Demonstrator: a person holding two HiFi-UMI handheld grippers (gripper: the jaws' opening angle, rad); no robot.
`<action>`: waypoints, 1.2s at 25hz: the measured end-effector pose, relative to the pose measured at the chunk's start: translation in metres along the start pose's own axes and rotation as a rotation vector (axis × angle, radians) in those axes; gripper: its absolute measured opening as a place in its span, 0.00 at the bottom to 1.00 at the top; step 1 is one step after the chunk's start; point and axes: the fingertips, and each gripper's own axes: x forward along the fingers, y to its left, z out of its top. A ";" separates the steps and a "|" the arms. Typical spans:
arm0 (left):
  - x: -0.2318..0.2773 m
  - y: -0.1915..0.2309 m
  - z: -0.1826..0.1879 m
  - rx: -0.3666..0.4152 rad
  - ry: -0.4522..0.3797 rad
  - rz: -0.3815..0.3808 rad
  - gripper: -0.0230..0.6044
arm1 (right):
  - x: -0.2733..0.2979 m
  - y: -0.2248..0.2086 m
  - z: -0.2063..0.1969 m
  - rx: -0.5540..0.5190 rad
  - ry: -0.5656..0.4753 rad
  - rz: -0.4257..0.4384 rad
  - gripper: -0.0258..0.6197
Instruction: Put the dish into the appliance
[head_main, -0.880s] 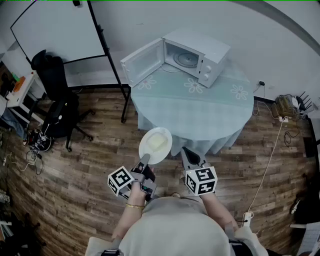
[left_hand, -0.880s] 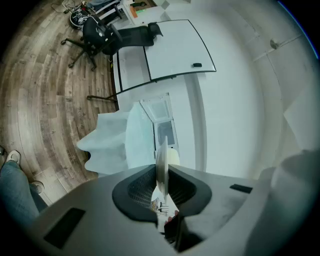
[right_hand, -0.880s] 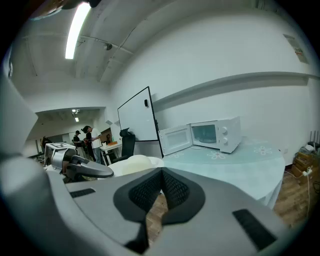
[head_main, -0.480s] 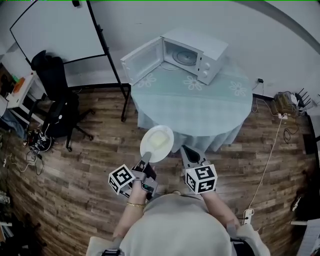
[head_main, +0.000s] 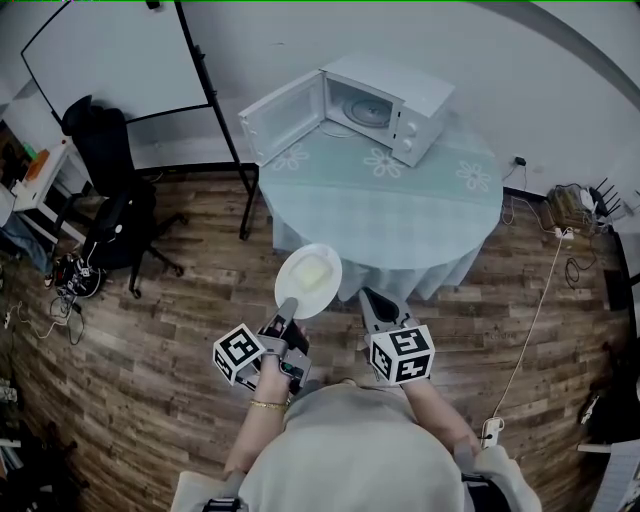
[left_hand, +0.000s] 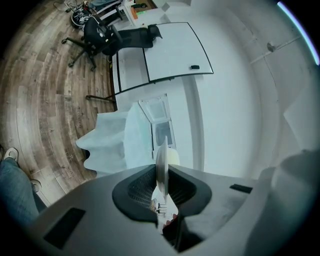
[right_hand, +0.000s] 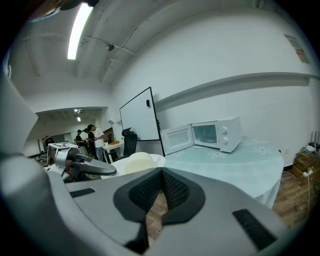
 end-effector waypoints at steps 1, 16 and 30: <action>0.001 0.000 -0.001 -0.003 -0.003 -0.005 0.12 | -0.001 -0.001 0.000 -0.002 -0.001 0.003 0.05; 0.042 -0.003 -0.001 -0.031 0.007 -0.011 0.12 | 0.015 -0.031 0.003 0.023 0.003 -0.005 0.05; 0.150 -0.016 0.048 -0.033 0.056 -0.014 0.12 | 0.102 -0.089 0.046 0.026 0.009 -0.033 0.05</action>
